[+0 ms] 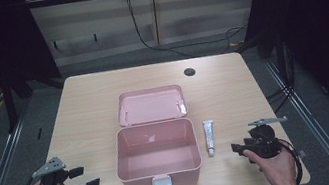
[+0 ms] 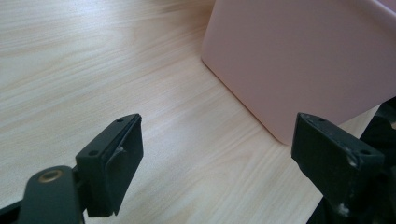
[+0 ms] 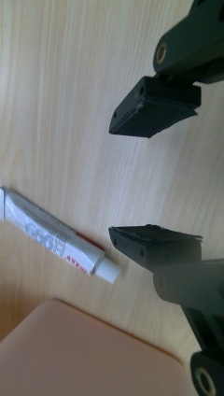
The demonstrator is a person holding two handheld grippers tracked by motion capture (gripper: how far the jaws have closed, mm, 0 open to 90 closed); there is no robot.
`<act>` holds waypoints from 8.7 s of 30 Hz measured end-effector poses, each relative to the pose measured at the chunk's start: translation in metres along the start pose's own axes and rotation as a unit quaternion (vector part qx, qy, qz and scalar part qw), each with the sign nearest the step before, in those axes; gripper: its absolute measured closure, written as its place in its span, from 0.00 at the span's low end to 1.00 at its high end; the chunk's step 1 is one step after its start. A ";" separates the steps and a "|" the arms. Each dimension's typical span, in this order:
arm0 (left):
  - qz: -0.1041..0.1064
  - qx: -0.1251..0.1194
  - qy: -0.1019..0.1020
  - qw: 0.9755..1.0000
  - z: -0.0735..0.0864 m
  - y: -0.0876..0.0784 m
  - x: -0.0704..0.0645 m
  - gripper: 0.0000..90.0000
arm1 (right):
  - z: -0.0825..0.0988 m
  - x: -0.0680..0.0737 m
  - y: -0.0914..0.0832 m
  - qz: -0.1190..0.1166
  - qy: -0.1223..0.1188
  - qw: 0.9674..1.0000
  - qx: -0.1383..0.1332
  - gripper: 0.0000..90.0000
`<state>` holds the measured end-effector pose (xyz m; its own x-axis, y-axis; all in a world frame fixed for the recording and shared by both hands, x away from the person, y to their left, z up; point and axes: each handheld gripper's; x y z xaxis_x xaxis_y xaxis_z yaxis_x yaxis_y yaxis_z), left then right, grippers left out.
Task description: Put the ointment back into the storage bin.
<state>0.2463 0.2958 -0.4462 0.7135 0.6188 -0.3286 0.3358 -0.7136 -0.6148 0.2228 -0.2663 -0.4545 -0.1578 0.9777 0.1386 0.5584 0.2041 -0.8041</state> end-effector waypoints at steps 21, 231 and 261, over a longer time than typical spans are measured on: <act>-0.003 -0.001 -0.002 1.000 0.001 0.000 0.001 0.19 | -0.055 0.028 0.005 -0.035 -0.020 0.991 0.129 0.55; 0.000 -0.001 -0.005 1.000 0.001 0.000 0.001 0.19 | -0.147 0.172 -0.040 -0.225 -0.386 0.868 0.219 0.80; 0.000 0.002 -0.003 1.000 0.002 0.000 0.002 0.19 | -0.134 0.226 0.010 -0.229 -0.451 0.821 0.267 0.80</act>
<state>0.2464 0.2974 -0.4477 0.7101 0.6202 -0.3332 0.3326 -0.7127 -0.6176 0.3019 -0.0370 -0.3540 -0.9240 0.3216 0.2067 -0.1259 0.2545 -0.9589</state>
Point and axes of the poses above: each handheld gripper's, and its own axes: y roughly forward along the jaws, z roughly out of its underside, x roughly to its left, and after that the axes turned 4 degrees about z, right-handed
